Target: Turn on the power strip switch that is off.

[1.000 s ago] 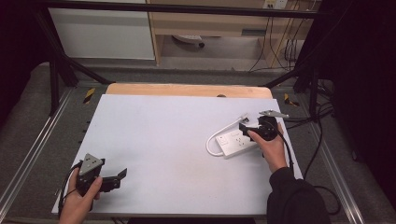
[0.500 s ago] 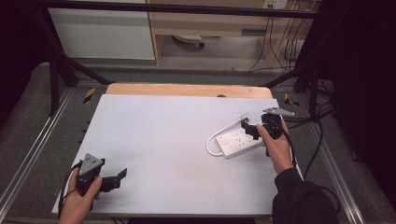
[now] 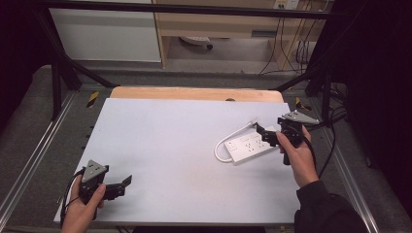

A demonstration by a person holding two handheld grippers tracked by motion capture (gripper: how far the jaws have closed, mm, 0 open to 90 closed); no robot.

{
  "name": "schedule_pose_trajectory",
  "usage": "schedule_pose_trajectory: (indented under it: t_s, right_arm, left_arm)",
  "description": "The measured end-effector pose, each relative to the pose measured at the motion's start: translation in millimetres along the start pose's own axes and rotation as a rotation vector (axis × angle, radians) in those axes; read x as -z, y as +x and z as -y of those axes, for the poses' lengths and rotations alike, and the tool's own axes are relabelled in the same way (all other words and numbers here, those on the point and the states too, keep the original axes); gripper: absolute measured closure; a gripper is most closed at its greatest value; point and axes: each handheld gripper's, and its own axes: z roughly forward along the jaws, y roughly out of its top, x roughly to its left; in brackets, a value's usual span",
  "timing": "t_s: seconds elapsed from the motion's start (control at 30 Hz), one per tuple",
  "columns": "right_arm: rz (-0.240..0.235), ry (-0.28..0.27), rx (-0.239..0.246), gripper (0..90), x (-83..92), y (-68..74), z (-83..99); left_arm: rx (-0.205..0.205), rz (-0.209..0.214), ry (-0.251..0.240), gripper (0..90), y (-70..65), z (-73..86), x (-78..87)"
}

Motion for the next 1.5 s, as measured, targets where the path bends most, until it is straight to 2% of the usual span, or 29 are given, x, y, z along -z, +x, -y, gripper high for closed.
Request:
schedule_pose_trajectory:
  t_s: [0.2,0.33,0.4,0.5,0.67,1.07,1.27,1.4,1.5]
  right_arm:
    - [-0.014,-0.021,0.004,5.9,19.5,-0.6,2.6]
    - [-0.024,-0.028,0.009,5.4,31.1,0.8,10.5]
    - [-0.015,-0.029,0.027,5.4,36.6,1.9,15.1]
    - [-0.011,-0.04,0.03,5.4,44.0,2.6,22.6]
    - [-0.007,-0.043,0.045,5.5,54.1,3.3,35.1]
    - [-0.016,-0.069,0.028,5.0,71.5,0.0,67.4]
    - [-0.015,-0.032,0.023,4.8,66.0,-0.1,87.6]
    - [-0.019,0.029,0.035,5.4,54.0,1.8,106.7]
    - [-0.028,0.113,0.059,5.2,44.4,5.5,116.9]
  left_arm:
    - [0.005,0.0,-0.002,6.8,-0.4,0.2,0.7]
    - [0.003,0.003,-0.001,6.8,-0.7,0.2,0.5]
    - [0.005,0.003,-0.002,6.8,-0.9,0.0,0.9]
    - [0.007,0.006,-0.005,6.8,-1.1,-0.1,1.5]
    - [0.007,0.01,-0.012,6.8,-1.6,-0.6,2.3]
    - [0.01,0.009,-0.009,6.8,-1.8,-0.6,2.7]
    - [0.009,0.01,-0.007,6.8,-2.2,-0.7,2.8]
    - [0.01,0.011,-0.008,6.8,-2.2,-0.7,2.8]
    - [0.006,0.012,-0.005,6.8,-2.5,-0.8,2.5]
